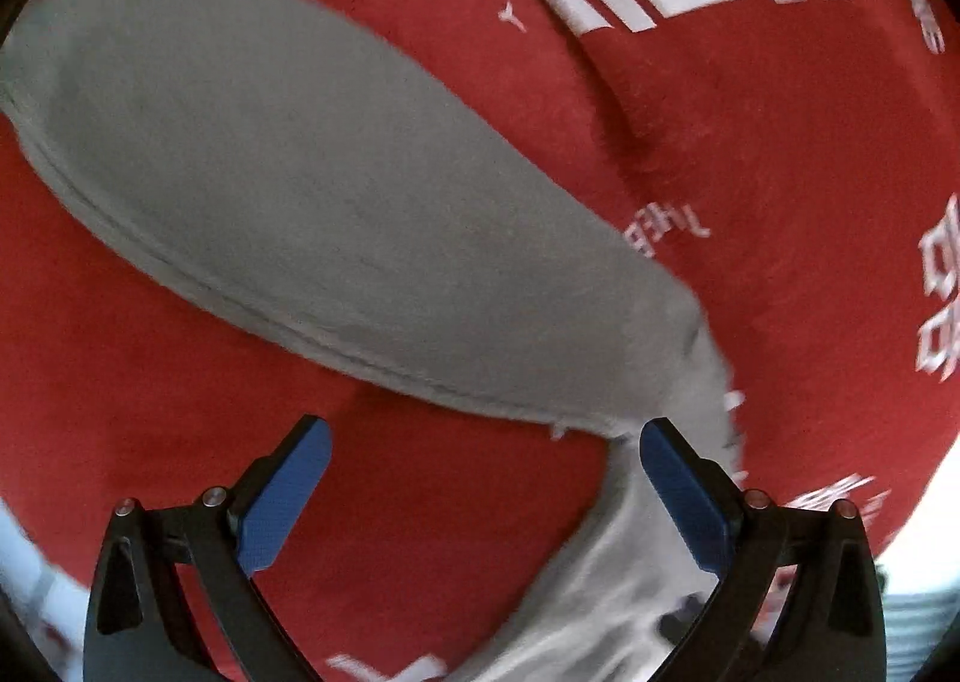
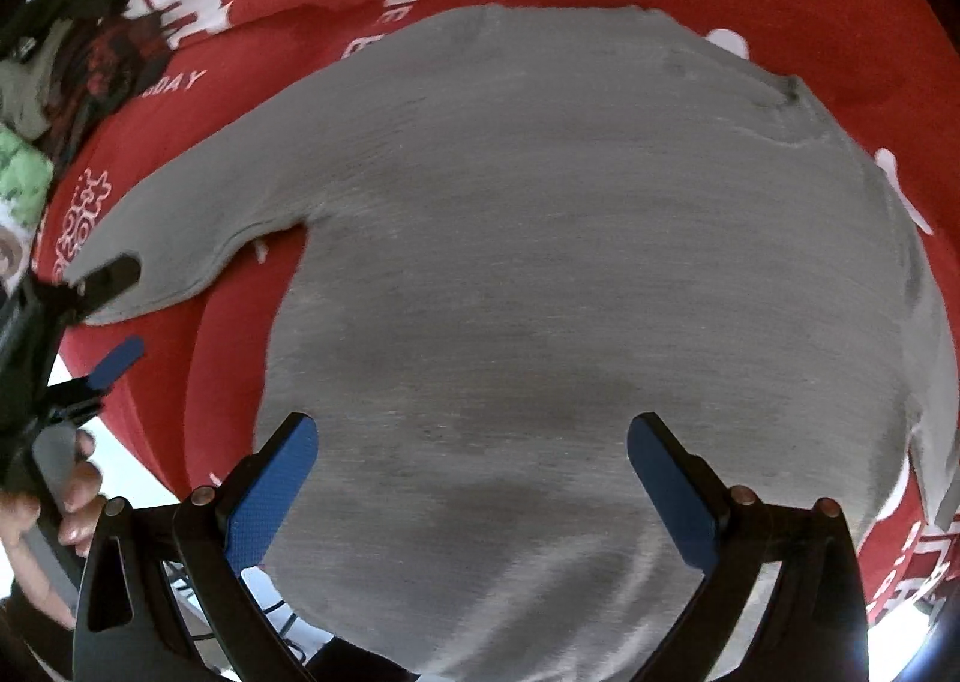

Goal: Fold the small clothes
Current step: 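Grasp the sweatshirt sleeve cuff with the left tool and lift it, then fold the held sleeve across the sweatshirt body and open the left tool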

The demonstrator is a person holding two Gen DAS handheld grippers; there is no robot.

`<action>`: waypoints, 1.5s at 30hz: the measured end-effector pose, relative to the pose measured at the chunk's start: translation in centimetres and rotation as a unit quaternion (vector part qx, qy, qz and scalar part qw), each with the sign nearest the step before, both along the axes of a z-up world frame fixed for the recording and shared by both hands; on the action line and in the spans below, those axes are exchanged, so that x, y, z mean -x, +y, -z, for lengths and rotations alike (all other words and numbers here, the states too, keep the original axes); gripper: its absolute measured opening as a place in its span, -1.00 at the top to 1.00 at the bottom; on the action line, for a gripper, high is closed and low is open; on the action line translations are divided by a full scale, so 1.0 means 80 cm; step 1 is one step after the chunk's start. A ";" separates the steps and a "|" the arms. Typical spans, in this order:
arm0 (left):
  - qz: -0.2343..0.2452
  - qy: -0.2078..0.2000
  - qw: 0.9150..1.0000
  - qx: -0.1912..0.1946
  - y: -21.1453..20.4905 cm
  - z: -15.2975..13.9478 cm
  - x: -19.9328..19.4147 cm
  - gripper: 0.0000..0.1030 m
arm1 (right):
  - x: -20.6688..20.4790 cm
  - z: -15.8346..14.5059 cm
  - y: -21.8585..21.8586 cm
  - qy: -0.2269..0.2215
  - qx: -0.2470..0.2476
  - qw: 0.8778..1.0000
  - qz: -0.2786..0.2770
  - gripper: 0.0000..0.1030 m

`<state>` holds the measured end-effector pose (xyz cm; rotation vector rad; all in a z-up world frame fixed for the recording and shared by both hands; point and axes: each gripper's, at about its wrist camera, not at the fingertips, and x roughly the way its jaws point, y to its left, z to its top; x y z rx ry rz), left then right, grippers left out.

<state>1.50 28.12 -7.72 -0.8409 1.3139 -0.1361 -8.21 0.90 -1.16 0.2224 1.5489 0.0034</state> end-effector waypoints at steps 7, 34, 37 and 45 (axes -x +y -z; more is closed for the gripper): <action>-0.079 0.017 0.993 0.081 0.007 0.034 -0.018 -1.00 | -0.003 0.005 0.009 0.002 -0.007 1.000 -0.007 -1.00; -0.041 -0.128 0.990 -0.054 0.083 -0.059 -0.017 0.87 | 0.029 -0.002 0.029 -0.019 0.000 0.999 -0.032 -0.99; 0.016 -0.165 0.985 -0.044 0.039 -0.096 -0.030 0.87 | 0.041 -0.003 0.015 -0.017 0.001 1.000 -0.023 -0.99; 0.179 -0.257 0.949 0.026 -0.142 -0.182 -0.048 0.87 | 0.080 -0.018 -0.058 -0.025 0.003 0.999 0.037 -0.99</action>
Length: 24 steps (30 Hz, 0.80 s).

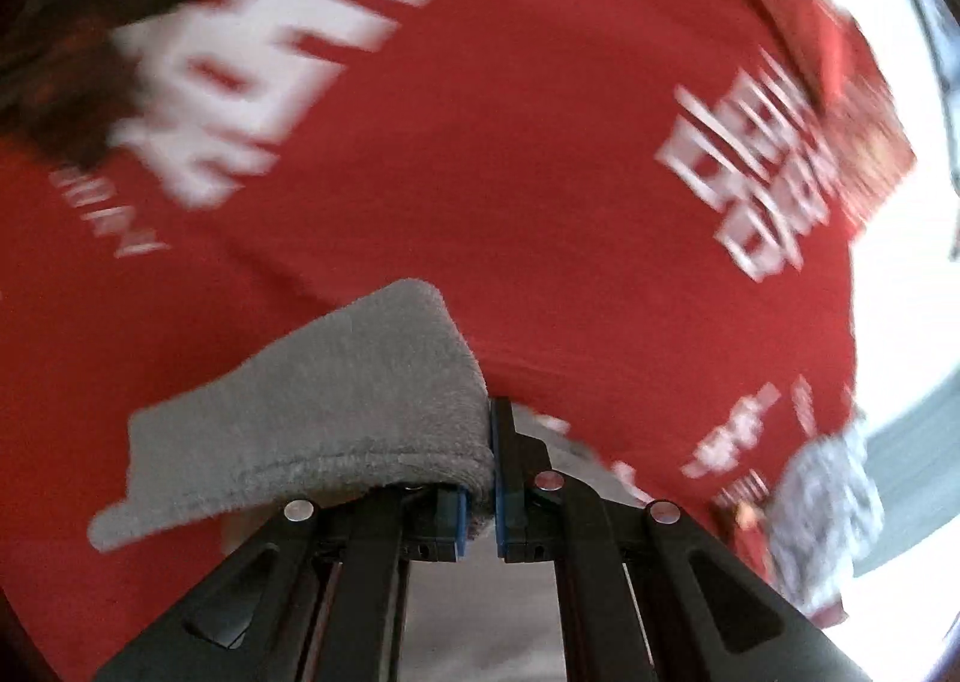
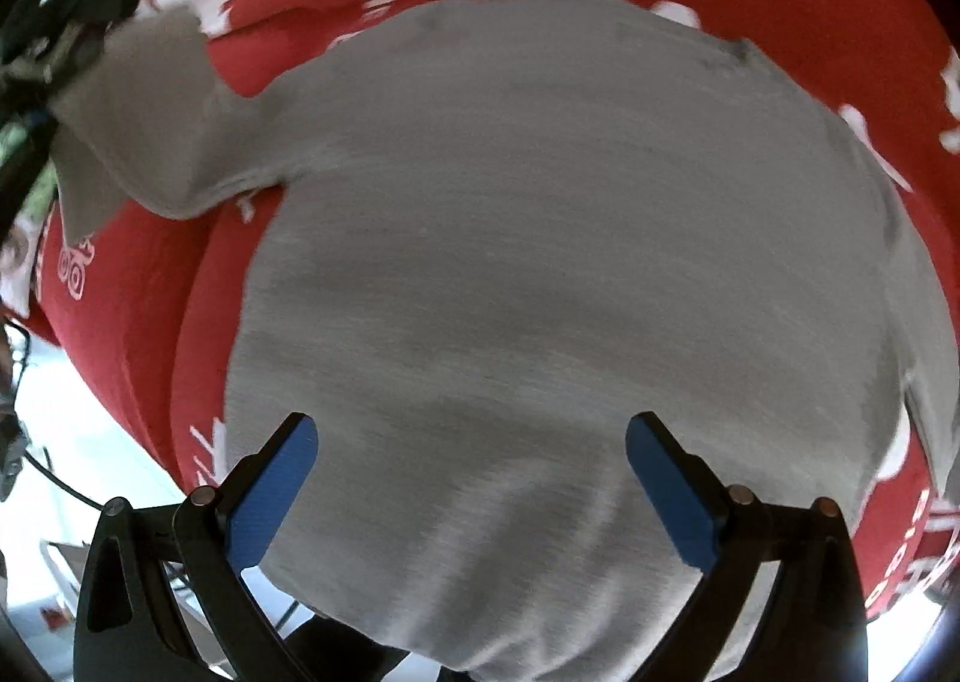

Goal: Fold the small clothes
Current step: 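Fold the held sleeve across the sweatshirt body and open the left tool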

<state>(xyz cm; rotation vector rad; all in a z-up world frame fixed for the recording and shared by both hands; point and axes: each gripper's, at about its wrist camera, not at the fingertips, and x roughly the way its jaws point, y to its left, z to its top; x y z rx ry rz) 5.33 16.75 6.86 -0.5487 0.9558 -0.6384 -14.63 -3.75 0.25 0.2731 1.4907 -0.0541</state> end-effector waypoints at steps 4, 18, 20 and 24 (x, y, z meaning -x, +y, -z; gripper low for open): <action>0.103 -0.008 0.995 -0.010 -0.116 0.003 0.010 0.87 | 0.021 -0.007 -0.055 -0.009 0.003 0.999 0.050 -0.99; 0.192 0.035 0.947 -0.254 -0.279 0.115 0.069 -0.55 | 0.076 0.019 -0.196 0.006 0.001 0.985 0.173 -0.99; 0.187 0.025 0.948 -0.256 -0.257 0.103 0.069 -0.55 | 0.074 0.016 -0.200 0.005 0.001 0.985 0.173 -0.99; 0.159 0.014 0.954 -0.253 -0.211 0.065 0.060 -0.55 | 0.058 0.002 -0.195 -0.011 0.013 0.988 0.156 -0.99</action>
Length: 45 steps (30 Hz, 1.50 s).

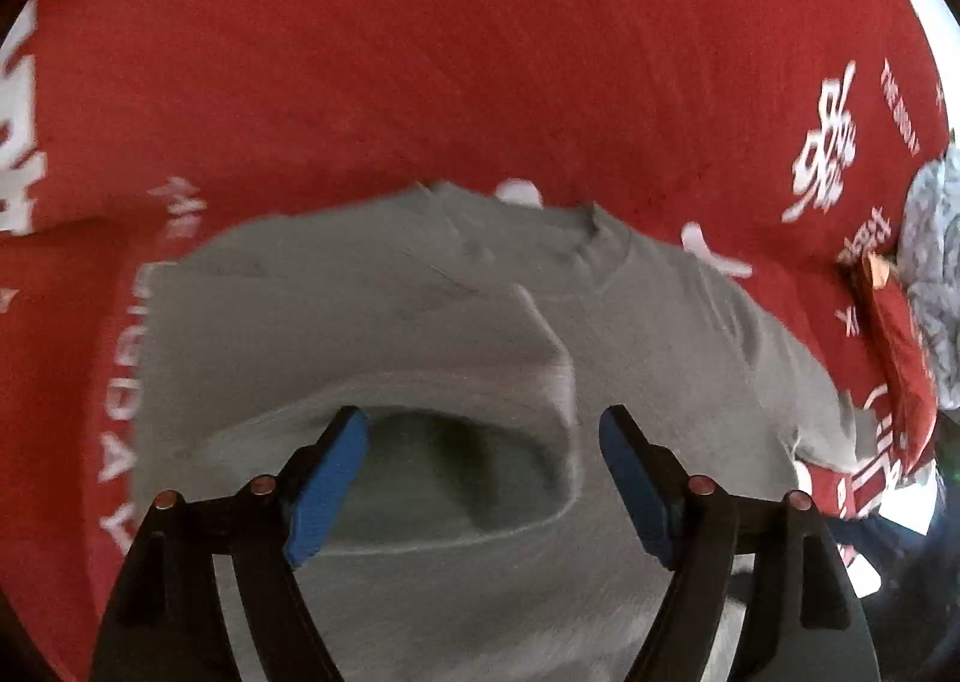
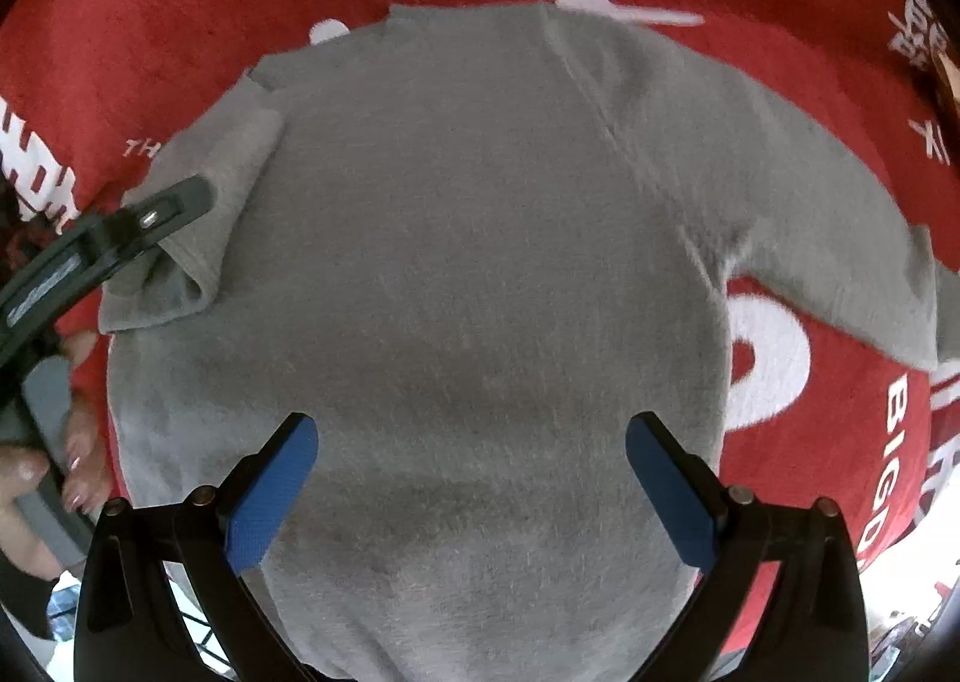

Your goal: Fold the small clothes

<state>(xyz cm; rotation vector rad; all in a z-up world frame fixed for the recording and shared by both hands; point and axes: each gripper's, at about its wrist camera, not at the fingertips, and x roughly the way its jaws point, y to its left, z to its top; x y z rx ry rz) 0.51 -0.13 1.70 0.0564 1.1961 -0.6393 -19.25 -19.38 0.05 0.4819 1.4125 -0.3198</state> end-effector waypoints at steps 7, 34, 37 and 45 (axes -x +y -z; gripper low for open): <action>-0.087 0.012 0.995 -0.038 0.121 0.002 -0.071 -0.55 | -0.072 -0.041 0.060 -0.069 0.069 0.986 -0.133 -0.99; -0.099 0.116 0.987 -0.043 0.125 0.091 -0.158 0.71 | -0.060 0.073 -0.090 -0.129 -0.199 0.946 0.222 0.41; -0.109 0.103 0.988 -0.027 0.131 0.078 -0.162 0.81 | -0.063 0.075 -0.095 -0.125 -0.209 0.939 0.244 0.41; -0.120 0.105 0.987 -0.032 0.153 0.099 -0.172 0.81 | -0.100 0.052 -0.081 -0.149 -0.174 0.959 0.165 0.79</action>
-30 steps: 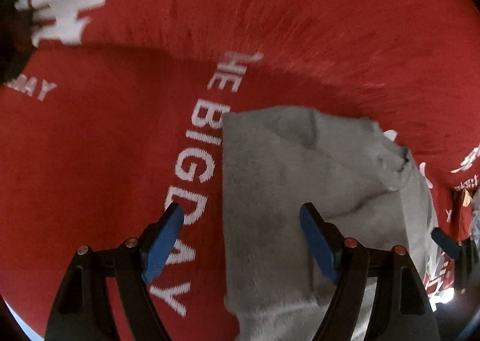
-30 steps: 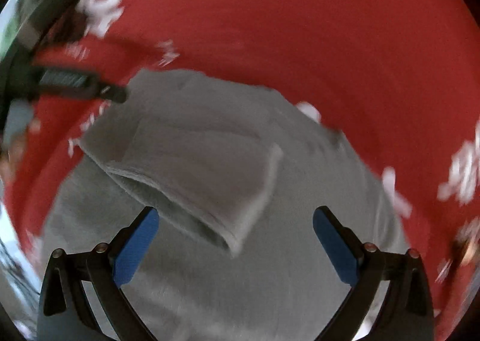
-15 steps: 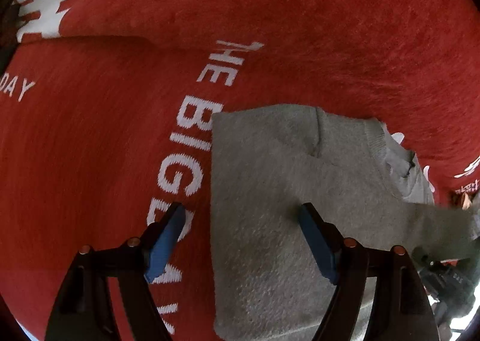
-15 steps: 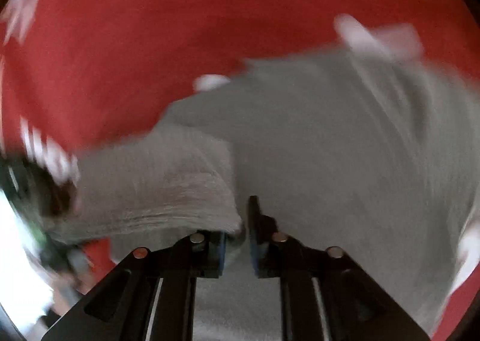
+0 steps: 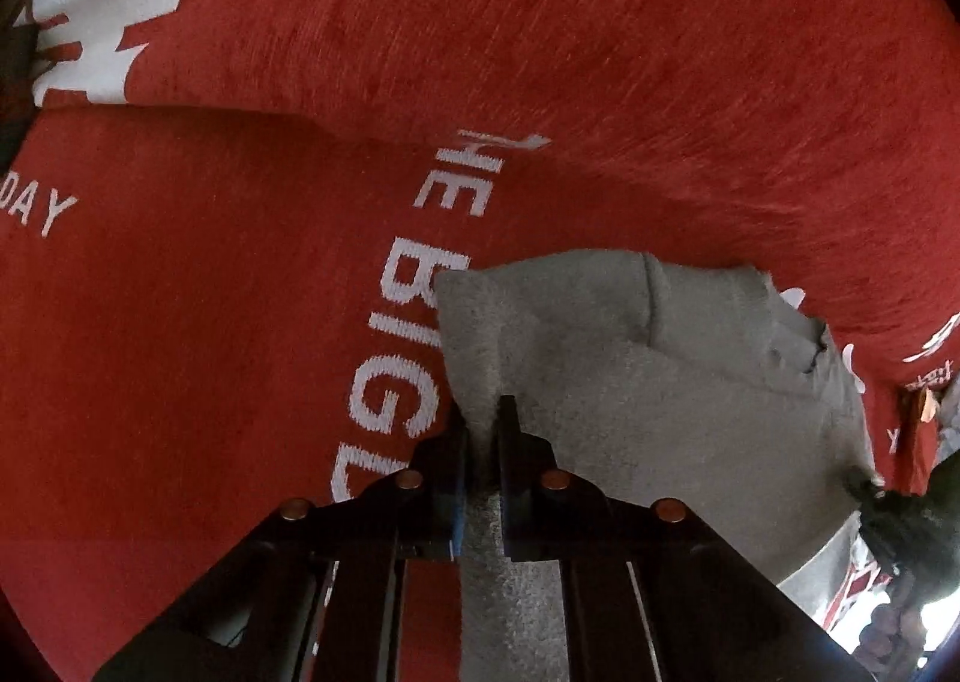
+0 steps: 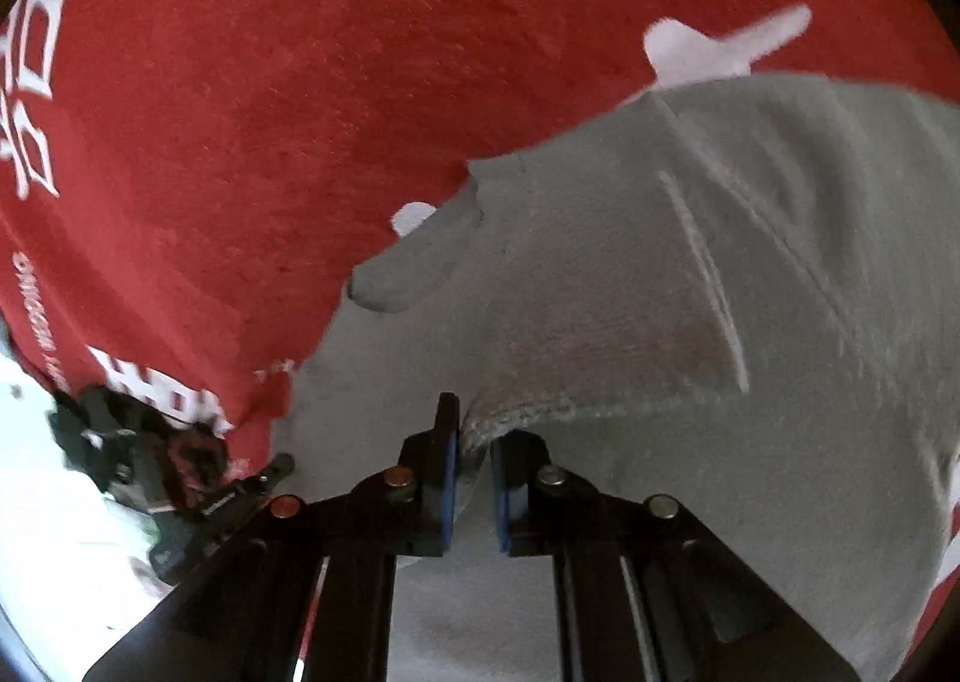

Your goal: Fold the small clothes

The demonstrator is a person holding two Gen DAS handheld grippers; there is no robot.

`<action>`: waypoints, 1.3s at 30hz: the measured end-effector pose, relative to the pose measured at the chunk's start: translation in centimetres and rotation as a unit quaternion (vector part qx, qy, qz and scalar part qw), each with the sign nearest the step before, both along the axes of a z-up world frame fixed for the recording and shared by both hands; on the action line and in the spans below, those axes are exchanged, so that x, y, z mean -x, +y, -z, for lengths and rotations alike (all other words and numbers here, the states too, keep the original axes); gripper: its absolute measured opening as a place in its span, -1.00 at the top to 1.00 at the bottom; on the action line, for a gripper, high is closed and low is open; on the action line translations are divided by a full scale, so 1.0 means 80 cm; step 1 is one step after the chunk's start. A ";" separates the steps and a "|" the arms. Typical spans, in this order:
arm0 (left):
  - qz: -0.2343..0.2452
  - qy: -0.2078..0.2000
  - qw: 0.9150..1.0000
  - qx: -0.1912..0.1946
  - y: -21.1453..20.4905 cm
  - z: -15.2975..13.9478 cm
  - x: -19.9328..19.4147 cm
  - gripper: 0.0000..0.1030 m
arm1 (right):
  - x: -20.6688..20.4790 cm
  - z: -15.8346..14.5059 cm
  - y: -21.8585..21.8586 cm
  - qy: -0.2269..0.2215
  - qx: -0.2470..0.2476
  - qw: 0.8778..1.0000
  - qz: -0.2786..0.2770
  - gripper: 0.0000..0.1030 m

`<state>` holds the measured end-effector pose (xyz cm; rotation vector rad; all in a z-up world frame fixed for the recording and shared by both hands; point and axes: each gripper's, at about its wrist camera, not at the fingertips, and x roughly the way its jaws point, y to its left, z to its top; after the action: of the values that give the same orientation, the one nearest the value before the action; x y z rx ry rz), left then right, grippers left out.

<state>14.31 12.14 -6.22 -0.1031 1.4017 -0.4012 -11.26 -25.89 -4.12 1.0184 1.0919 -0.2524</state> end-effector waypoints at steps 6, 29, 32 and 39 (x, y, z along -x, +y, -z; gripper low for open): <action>0.000 -0.009 1.000 -0.016 0.003 -0.013 0.009 0.80 | 0.048 0.019 -0.011 0.051 -0.005 0.997 0.049 0.82; 0.051 -0.046 0.990 -0.124 0.004 -0.040 0.097 -0.73 | 0.026 -0.008 0.087 0.041 -0.031 0.995 -0.084 0.04; 0.049 -0.032 0.988 -0.143 0.018 -0.021 0.099 -0.74 | 0.024 -0.005 0.092 0.043 -0.037 0.995 -0.078 0.04; 0.059 -0.038 0.987 -0.145 0.029 -0.028 0.103 -0.74 | 0.043 -0.008 0.083 0.047 -0.034 0.996 -0.073 0.04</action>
<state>6.03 14.47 -4.00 0.2308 1.3806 -0.2924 -14.71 -19.21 -3.52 0.9897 1.2624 -0.1475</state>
